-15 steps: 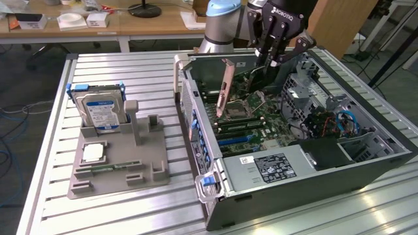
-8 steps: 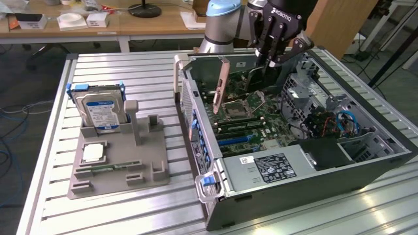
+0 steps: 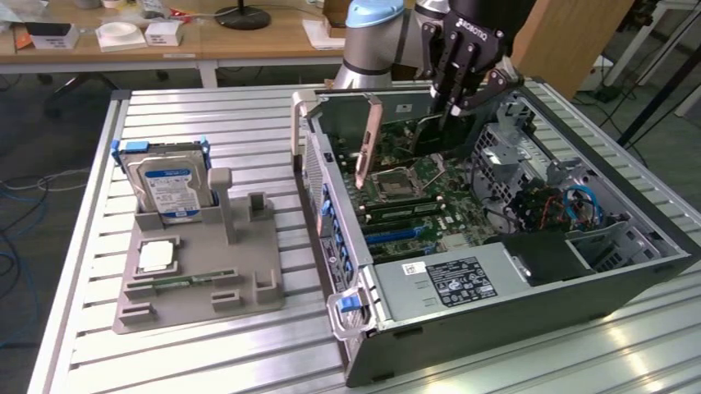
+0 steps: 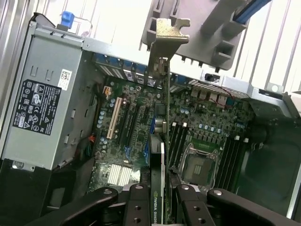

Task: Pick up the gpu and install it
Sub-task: 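Insert the gpu into the slot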

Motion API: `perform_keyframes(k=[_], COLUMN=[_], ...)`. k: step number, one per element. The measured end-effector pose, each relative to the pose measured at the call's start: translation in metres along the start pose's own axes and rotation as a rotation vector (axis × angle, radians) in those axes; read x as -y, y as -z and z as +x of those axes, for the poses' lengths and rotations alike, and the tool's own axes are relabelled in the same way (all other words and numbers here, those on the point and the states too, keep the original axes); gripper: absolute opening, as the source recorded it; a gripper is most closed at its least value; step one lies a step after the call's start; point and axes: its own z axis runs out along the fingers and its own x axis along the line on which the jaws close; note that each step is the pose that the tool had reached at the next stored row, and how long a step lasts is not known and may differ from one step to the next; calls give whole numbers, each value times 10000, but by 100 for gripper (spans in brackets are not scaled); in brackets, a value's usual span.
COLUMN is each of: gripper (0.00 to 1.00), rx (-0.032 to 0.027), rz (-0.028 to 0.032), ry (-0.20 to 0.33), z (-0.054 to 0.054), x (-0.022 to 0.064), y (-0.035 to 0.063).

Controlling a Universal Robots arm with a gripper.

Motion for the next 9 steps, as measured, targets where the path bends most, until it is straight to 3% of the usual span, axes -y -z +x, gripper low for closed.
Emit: perform_keyframes(k=[9], gripper=[26], rx=[28], rz=[13], ry=[-566], z=[16], x=[64], y=[-110])
